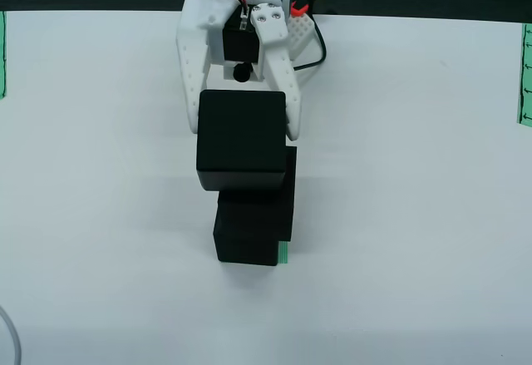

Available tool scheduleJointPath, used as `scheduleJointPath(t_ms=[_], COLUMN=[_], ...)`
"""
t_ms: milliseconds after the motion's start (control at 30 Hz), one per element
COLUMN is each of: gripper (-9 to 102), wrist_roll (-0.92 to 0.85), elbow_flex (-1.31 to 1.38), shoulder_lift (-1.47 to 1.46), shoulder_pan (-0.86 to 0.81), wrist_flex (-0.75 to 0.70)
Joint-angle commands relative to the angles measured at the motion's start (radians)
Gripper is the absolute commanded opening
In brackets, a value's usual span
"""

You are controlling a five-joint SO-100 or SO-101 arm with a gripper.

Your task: Stack 3 Blocks on the chosen place.

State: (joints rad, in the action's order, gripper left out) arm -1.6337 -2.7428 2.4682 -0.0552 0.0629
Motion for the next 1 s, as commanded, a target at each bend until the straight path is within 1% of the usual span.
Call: scheduleJointPath(t_ms=[0,233,533,667,967], gripper=[17,17,17,17,17], wrist_roll=[-0.008,-0.008,-0.008,-0.008,-0.008], elbow_flex=[0.003,-0.032,-0.063,-0.083,-0.11], shoulder_lift=[0.011,0.005,-0.037,-0.067,-0.109], shoulder_pan=[0.0,0.008,0.009,0.014,0.04], wrist_flex=[0.029,0.081,0.19,0.262,0.359])
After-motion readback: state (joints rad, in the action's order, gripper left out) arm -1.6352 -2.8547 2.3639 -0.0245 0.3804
